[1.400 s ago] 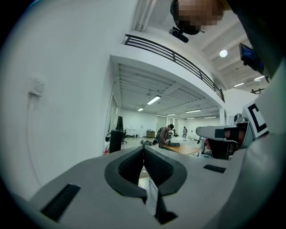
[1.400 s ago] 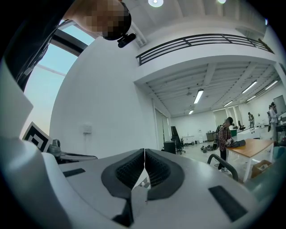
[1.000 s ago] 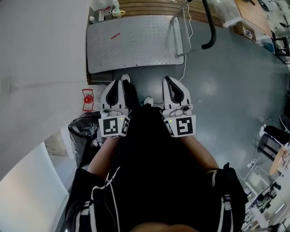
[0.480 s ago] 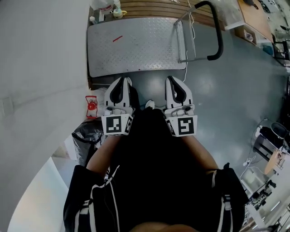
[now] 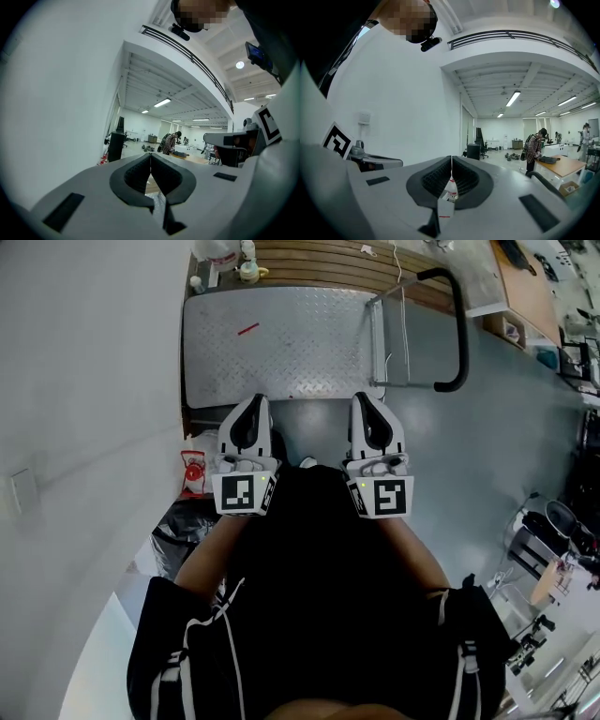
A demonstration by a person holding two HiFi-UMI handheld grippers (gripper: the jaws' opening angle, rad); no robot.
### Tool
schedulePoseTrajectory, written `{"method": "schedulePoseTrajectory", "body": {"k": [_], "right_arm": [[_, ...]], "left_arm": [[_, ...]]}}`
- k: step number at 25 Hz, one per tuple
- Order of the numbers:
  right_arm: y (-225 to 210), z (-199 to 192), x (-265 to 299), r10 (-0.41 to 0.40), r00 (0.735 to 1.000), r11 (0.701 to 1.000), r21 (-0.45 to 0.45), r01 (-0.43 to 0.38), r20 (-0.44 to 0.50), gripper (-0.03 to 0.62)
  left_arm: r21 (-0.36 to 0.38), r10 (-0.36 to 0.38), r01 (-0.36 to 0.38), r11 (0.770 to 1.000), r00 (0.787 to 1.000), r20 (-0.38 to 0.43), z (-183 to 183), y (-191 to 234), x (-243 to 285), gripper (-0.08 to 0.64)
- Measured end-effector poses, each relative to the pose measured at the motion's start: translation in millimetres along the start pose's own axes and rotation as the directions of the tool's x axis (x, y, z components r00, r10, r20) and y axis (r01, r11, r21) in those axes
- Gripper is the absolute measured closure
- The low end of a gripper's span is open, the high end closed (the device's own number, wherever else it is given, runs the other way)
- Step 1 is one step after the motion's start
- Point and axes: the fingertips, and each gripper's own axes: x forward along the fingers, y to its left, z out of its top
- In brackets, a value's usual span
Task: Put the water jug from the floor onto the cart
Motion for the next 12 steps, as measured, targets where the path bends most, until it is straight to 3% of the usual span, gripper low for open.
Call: {"method": "schedulePoseTrajectory", "body": {"k": [12], "right_arm": [[11.9, -2.0, 54.1, -0.053, 0.998, 0.998, 0.017, 0.054, -0.024, 0.574]], "left_arm": [[0.003, -0.032, 0.032, 0.999, 0.999, -0.014, 8.1, 56.8, 38.3, 0.541]]}}
